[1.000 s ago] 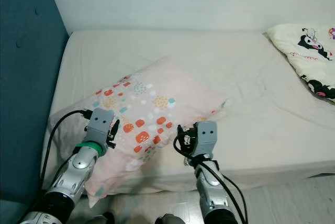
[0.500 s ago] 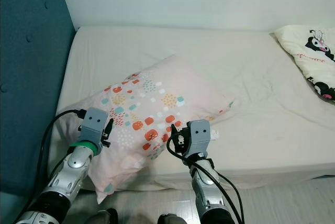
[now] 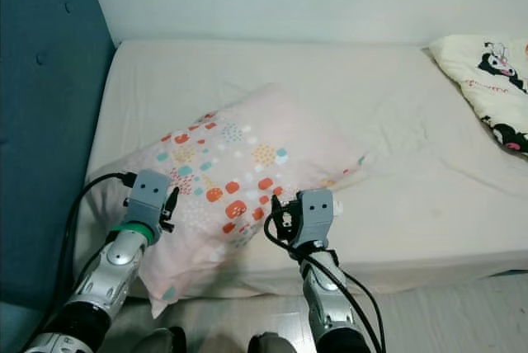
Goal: Clean up the room
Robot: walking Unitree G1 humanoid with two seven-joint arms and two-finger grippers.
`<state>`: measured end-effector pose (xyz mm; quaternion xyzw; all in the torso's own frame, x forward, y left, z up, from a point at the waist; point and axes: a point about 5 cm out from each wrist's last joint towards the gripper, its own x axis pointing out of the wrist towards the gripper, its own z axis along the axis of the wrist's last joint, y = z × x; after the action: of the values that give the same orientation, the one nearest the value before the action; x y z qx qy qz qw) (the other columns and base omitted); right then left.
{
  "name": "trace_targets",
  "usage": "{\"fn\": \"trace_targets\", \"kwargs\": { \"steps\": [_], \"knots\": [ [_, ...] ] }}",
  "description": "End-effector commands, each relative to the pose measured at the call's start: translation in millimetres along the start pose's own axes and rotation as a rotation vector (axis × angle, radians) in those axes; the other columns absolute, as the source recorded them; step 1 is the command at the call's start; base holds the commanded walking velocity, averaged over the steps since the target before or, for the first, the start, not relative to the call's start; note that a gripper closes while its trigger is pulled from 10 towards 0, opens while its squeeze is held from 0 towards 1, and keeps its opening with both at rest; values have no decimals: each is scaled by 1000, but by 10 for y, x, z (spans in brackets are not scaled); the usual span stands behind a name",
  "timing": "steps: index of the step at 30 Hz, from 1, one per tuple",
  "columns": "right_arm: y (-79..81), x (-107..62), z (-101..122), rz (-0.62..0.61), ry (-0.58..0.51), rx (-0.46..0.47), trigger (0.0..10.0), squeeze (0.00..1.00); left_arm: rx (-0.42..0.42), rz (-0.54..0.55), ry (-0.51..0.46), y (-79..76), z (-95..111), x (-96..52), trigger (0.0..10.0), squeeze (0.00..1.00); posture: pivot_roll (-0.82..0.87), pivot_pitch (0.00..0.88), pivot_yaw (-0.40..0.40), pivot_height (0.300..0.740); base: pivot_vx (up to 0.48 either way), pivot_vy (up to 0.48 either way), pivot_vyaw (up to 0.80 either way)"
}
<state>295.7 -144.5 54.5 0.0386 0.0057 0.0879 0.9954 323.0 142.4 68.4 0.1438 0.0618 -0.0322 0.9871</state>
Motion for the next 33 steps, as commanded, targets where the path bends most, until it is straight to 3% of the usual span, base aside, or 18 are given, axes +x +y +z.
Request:
{"fn": "trace_targets", "kwargs": {
  "steps": [1, 9, 19, 26, 27, 29, 30, 32, 33],
  "knots": [
    [-12, -37, -54, -14, 19, 13, 10000, 0, -7, -9, 39, -24, -87, -26, 10000, 0, 10, 100, 13, 655, 0, 0, 0],
    [-18, -31, -54, -20, 20, 24, 10000, 0, -3, -2, 36, 1, -81, -21, 10000, 0, 13, 101, 16, 625, 0, 0, 0],
    [-26, -16, -47, -27, 19, 57, 10000, 0, 1, 1, 30, 11, -69, -15, 10000, 0, 15, 93, 14, 625, 0, 0, 0],
    [-31, 46, 39, -40, -6, 200, 10000, 0, 41, 13, 18, 131, 26, 68, 10000, 0, 14, 93, 15, 625, 0, 0, 0],
    [-12, 61, 60, -24, -11, 205, 10000, 0, 24, 17, 28, 191, 53, 101, 10000, 384, 15, 95, 15, 625, 0, 0, 0],
    [1, 69, 71, -13, -15, 204, 10000, 0, 10, 19, 34, 229, 70, 120, 10000, 384, 15, 95, 15, 625, 0, 0, 0],
    [22, 78, 84, 6, -17, 195, 10000, 0, -29, 37, 30, 326, 114, 154, 10000, 1000, 17, 98, 16, 625, 0, 0, 0],
    [25, 79, 86, 9, -18, 194, 10000, 0, -37, 41, 27, 346, 123, 159, 10000, 1000, 17, 98, 16, 625, 0, 0, 0],
    [40, 83, 91, 18, -18, 193, 10000, 0, -49, 55, 22, 439, 161, 185, 10000, 1000, 19, 106, 16, 625, 0, 0, 0]
  ]
}}
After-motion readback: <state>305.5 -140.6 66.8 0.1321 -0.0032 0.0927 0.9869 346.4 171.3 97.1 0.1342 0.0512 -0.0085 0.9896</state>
